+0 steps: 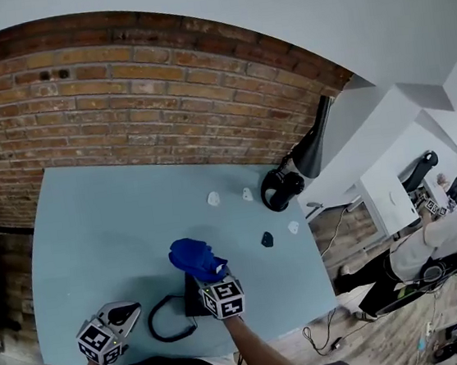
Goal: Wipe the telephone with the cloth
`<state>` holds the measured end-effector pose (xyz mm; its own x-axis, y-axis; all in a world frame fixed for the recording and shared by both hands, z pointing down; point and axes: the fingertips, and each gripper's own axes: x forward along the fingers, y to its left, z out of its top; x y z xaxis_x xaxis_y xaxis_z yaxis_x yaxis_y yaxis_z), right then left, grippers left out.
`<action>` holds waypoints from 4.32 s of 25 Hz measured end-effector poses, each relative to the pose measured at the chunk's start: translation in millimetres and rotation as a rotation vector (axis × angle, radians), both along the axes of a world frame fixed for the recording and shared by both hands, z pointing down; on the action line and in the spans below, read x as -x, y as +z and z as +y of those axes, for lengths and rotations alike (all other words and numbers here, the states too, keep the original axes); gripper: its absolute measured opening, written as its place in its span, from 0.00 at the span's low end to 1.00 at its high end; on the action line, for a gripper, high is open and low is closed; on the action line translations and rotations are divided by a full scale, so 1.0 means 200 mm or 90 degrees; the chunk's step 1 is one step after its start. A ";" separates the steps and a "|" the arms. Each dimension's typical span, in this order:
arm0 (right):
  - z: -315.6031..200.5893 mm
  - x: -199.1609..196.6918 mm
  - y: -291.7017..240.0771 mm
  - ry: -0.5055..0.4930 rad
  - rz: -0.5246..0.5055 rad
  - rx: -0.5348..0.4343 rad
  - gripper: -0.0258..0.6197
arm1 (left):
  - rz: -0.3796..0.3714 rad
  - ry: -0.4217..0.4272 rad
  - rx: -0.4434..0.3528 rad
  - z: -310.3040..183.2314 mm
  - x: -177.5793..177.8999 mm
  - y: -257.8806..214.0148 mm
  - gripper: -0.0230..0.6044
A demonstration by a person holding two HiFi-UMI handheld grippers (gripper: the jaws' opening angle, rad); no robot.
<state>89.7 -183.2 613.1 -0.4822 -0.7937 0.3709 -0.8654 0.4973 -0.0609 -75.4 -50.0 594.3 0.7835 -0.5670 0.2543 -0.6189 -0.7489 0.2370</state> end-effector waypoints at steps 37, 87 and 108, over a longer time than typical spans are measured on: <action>0.13 -0.10 0.29 0.039 0.019 0.080 0.25 | -0.004 0.020 0.003 0.02 -0.04 0.02 0.07; 0.51 -0.06 0.47 0.023 0.034 0.122 0.25 | -0.006 0.038 0.010 0.06 -0.09 0.05 0.07; 0.64 -0.06 0.53 0.003 0.018 0.135 0.25 | -0.006 0.046 0.015 0.08 -0.10 0.06 0.07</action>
